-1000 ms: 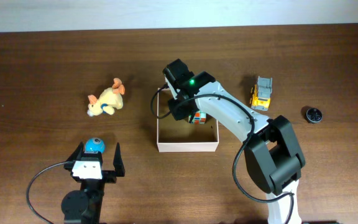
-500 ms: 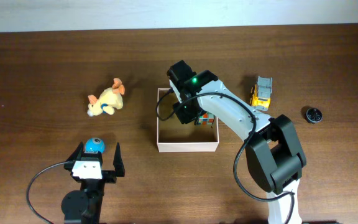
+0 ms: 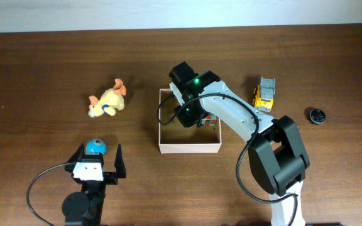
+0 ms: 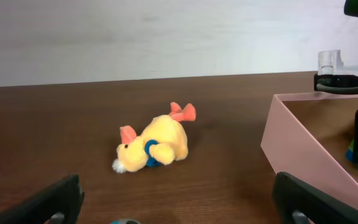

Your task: Pack container

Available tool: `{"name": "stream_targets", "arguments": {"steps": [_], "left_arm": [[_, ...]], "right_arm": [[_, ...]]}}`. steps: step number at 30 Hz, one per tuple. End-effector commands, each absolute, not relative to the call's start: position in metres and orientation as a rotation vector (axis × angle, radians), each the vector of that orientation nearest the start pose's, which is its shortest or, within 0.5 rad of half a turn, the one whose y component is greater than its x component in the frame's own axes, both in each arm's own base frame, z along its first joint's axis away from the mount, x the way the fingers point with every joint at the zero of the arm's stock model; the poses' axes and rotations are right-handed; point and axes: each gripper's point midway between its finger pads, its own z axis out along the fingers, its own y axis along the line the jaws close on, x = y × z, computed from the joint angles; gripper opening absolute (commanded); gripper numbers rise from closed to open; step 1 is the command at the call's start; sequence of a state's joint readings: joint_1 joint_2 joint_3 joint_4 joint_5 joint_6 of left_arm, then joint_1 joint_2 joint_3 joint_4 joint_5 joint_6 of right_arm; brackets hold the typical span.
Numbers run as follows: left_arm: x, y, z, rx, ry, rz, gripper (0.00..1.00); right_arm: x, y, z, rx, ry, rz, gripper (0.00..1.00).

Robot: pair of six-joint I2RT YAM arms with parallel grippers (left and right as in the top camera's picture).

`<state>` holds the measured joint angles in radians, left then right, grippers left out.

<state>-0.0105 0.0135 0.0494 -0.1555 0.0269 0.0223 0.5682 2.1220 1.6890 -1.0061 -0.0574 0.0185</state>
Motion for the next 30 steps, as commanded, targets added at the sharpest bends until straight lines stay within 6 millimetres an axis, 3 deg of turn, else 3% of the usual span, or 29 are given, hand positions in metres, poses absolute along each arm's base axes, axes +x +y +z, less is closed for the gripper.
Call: {"name": "stream_targets", "arguments": {"steps": [1,6,17,25,30], "left_arm": [[0.243,-0.007,0.156,0.06,1.685,-0.002,0.99],[0.243,-0.007,0.156,0.06,1.685,-0.002,0.99],[0.243,-0.007,0.156,0.06,1.685,-0.002,0.99],[0.243,-0.007,0.156,0.06,1.685,-0.002,0.99],[0.243,-0.007,0.156,0.06,1.685,-0.002,0.99]], "right_arm": [[0.366,0.253,0.054,-0.814,2.901,0.206,0.32],[0.362,0.252,0.064,-0.77,2.913,0.214,0.33],[0.343,0.239,0.062,-0.742,3.017,0.167,0.34],[0.359,0.22,0.062,-0.694,2.971,-0.037,0.36],[0.367,0.216,0.063,-0.686,2.944,-0.078,0.36]]}}
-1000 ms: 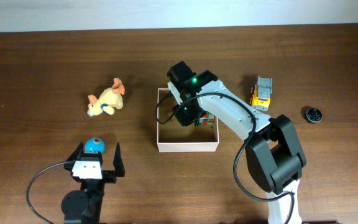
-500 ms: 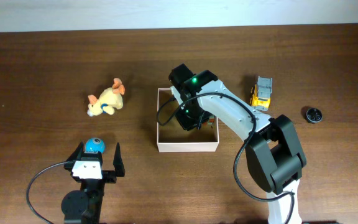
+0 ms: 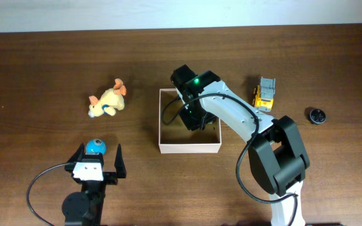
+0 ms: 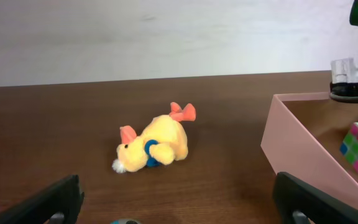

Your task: Pack container

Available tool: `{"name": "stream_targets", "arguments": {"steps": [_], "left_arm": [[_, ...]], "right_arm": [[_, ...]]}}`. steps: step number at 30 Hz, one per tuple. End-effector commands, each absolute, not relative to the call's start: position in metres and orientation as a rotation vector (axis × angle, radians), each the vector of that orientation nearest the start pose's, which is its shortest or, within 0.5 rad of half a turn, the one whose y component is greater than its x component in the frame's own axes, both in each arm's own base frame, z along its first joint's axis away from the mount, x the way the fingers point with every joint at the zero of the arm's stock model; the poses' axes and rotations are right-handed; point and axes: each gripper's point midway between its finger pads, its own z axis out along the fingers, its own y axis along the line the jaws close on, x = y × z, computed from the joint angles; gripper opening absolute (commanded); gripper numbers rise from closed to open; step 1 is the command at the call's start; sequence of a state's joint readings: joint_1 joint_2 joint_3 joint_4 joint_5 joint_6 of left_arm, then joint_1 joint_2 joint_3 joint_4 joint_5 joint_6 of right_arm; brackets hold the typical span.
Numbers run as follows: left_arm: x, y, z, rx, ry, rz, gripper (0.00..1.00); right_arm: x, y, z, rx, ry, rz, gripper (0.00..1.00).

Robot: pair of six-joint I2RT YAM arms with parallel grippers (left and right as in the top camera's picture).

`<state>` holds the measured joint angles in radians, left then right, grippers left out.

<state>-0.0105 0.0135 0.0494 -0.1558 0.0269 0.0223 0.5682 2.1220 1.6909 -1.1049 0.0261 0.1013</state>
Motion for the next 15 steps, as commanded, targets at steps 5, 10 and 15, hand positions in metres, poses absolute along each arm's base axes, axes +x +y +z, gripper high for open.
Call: {"name": "stream_targets", "arguments": {"steps": [5,10,15], "left_arm": [[0.2427,-0.0067,0.1556,0.06,1.685,-0.002,0.99],[0.2427,-0.0066,0.1556,0.06,1.685,-0.002,0.99],[0.2427,-0.0067,0.1556,0.06,1.685,-0.002,0.99]], "right_arm": [[0.3707,0.2145,0.0632,-0.703,2.922,-0.099,0.36],[0.3657,0.2114,0.0607,-0.758,2.931,-0.118,0.36],[0.3611,0.2058,0.0579,-0.802,2.942,-0.152,0.36]]}}
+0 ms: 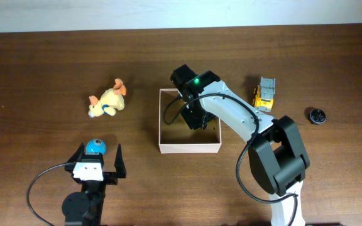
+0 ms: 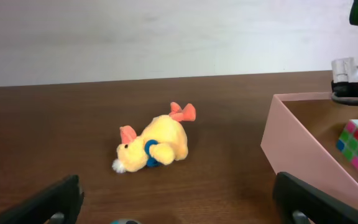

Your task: Pack container

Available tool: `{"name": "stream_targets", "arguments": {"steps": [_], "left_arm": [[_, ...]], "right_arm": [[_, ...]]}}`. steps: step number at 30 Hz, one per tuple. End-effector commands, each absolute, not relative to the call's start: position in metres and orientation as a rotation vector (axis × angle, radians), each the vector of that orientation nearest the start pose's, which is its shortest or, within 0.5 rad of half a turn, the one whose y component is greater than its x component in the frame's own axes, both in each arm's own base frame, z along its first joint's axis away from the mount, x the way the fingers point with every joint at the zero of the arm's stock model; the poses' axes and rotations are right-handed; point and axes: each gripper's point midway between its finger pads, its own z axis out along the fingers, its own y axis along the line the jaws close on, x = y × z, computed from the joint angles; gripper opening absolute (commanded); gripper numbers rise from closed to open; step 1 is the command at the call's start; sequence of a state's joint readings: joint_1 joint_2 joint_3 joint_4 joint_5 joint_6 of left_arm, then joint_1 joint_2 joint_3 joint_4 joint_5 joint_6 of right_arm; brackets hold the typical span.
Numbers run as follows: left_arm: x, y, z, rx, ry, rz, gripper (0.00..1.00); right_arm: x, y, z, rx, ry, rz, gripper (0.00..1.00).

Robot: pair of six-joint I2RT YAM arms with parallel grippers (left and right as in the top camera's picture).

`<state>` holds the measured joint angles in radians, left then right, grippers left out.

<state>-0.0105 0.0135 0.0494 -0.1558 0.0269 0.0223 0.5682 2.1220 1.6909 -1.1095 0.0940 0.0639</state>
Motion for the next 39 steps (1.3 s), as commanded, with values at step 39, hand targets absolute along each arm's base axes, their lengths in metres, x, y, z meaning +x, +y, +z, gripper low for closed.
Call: {"name": "stream_targets", "arguments": {"steps": [39], "left_arm": [[0.243,-0.007,0.156,0.06,1.685,-0.002,0.99]], "right_arm": [[0.385,0.249,0.063,-0.764,2.791,-0.005,0.38]]}}
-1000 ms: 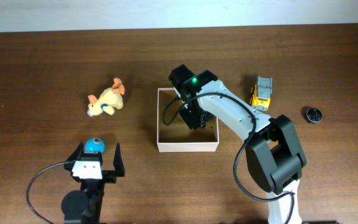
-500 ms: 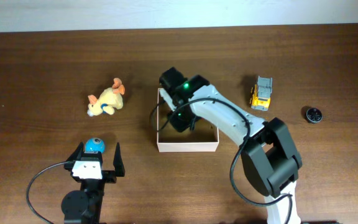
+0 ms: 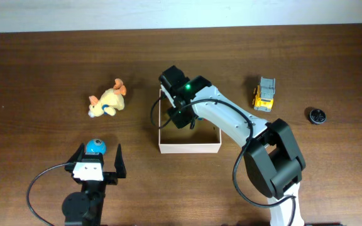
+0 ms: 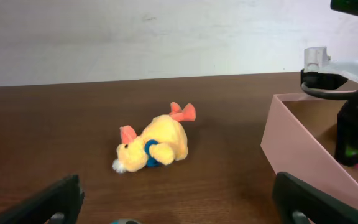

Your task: Pack container

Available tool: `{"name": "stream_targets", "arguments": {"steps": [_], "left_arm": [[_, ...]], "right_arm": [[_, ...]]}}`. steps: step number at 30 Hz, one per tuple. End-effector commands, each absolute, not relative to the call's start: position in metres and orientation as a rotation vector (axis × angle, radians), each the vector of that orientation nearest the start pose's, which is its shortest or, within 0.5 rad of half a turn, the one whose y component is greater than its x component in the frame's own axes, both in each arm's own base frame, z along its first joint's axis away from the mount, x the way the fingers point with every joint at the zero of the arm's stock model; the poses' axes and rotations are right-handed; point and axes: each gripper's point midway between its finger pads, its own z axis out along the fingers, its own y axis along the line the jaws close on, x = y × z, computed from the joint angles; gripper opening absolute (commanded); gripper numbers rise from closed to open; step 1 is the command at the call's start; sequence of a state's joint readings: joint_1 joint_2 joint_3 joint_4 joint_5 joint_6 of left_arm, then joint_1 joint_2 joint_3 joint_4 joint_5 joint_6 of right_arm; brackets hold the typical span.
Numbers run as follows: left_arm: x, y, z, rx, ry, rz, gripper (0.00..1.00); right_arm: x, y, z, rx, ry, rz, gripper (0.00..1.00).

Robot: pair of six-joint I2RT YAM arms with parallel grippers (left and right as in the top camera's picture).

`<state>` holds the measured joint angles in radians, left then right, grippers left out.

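A pinkish open box (image 3: 189,149) stands mid-table, its near wall (image 4: 303,162) showing in the left wrist view. My right gripper (image 3: 180,118) is down inside the box by its left wall. Seen from the left wrist, the right gripper (image 4: 356,134) is a dark shape with bits of a multicoloured cube showing at and below it; its grip cannot be made out. A yellow plush duck (image 3: 107,100) lies on its side left of the box. My left gripper (image 3: 99,152) rests open at the near edge, far from the box.
A small blue round object (image 3: 94,147) sits between the left fingers (image 4: 316,200). To the right of the box stands a yellow and grey toy truck (image 3: 264,94), with a small black cap (image 3: 318,115) further right. The plush duck (image 4: 153,147) lies ahead of the left gripper.
My right gripper has shifted from the middle of the box to its left side and now shows in the left wrist view, covering most of the cube. The left arm has not moved.
First the right gripper was in the box with the cube beside and below it. Then it sat further right, and the cube showed on its own in the left wrist view. Now the gripper is at the box's left side, over the cube.
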<state>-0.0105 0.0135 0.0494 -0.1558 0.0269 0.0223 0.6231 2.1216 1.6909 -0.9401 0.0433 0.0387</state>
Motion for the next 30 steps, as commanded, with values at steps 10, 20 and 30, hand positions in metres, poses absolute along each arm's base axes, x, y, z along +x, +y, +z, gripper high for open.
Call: {"name": "stream_targets", "arguments": {"steps": [10,20,30], "left_arm": [[0.243,-0.007,0.156,0.06,1.685,-0.002,0.99],[0.243,-0.007,0.156,0.06,1.685,-0.002,0.99],[0.243,-0.007,0.156,0.06,1.685,-0.002,0.99]], "right_arm": [[0.391,0.233,0.062,-0.725,2.814,-0.033,0.38],[0.389,0.222,0.061,-0.72,2.836,-0.083,0.39],[0.381,0.253,0.071,-0.799,2.812,0.087,0.47]]}}
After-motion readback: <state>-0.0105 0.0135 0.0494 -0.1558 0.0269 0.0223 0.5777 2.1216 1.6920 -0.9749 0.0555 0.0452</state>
